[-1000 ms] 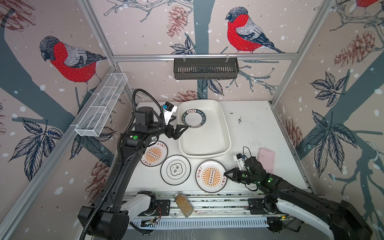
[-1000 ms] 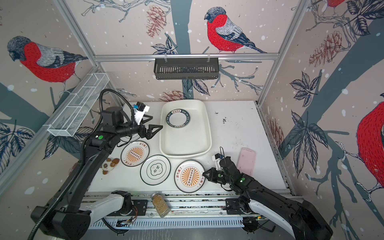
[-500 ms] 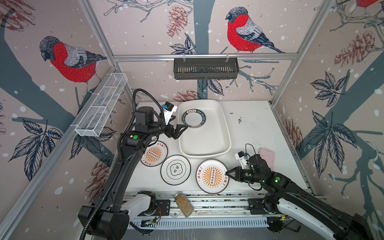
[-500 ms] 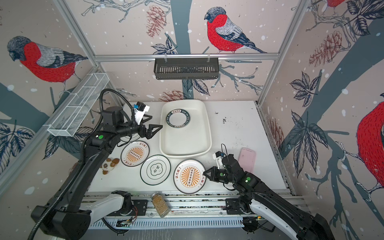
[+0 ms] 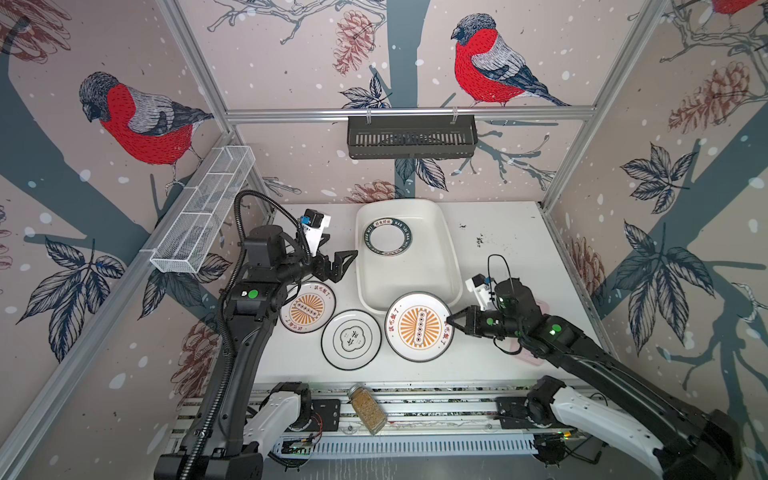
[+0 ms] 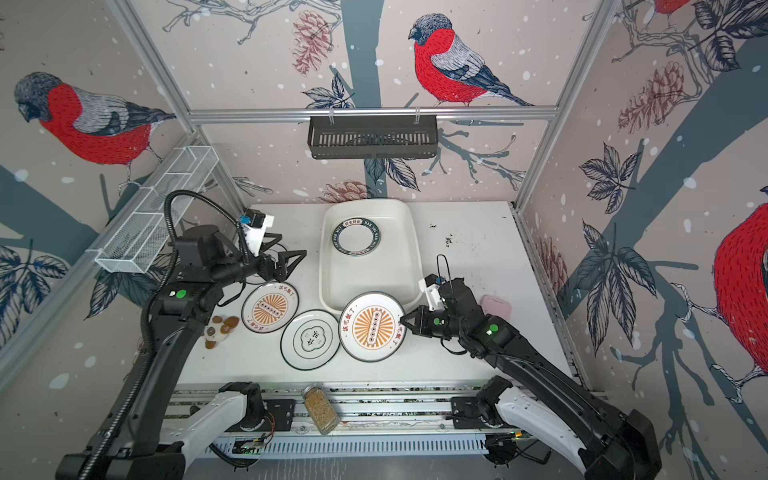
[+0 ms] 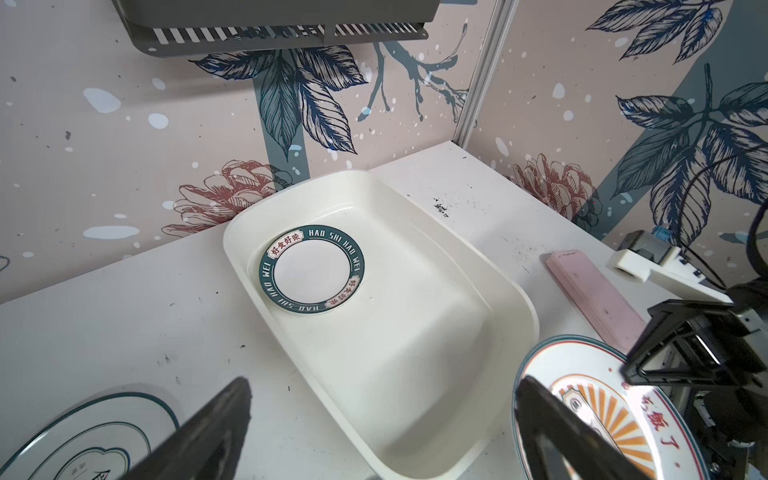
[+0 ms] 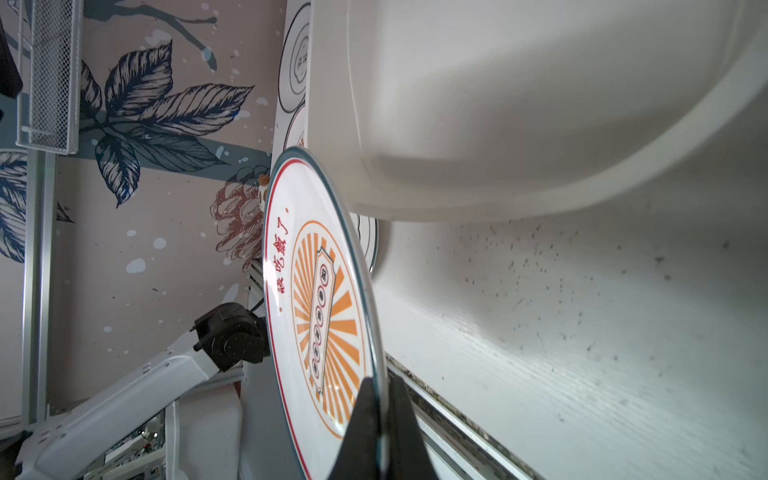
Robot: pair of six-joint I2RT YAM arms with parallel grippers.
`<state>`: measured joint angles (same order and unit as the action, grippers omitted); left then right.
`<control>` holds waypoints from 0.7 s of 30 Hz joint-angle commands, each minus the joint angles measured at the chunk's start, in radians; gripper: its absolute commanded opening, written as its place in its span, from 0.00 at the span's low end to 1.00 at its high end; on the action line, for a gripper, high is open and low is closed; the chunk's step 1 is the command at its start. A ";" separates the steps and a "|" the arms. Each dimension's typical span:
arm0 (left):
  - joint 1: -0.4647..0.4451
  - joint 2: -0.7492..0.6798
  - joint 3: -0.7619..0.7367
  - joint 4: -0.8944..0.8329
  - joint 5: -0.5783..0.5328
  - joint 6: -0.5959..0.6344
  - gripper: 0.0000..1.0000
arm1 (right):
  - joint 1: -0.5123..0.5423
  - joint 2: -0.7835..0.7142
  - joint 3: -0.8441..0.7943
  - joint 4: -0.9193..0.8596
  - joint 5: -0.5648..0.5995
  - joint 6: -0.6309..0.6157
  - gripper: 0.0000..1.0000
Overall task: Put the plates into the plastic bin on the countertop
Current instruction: 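Carry the orange-sunburst plate over the tray and lower it onto the stack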
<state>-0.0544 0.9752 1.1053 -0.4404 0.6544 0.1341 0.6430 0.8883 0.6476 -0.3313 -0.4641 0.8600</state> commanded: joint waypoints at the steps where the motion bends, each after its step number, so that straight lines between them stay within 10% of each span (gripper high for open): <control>1: 0.005 -0.016 0.000 0.043 0.030 -0.008 0.98 | -0.055 0.074 0.060 0.084 -0.022 -0.044 0.02; 21: 0.004 0.011 -0.025 0.110 0.113 -0.085 0.98 | -0.199 0.970 0.824 0.195 -0.013 -0.249 0.02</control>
<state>-0.0528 0.9844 1.0775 -0.3820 0.7399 0.0566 0.4446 1.8000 1.3987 -0.1761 -0.4679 0.6586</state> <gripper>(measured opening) 0.981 0.080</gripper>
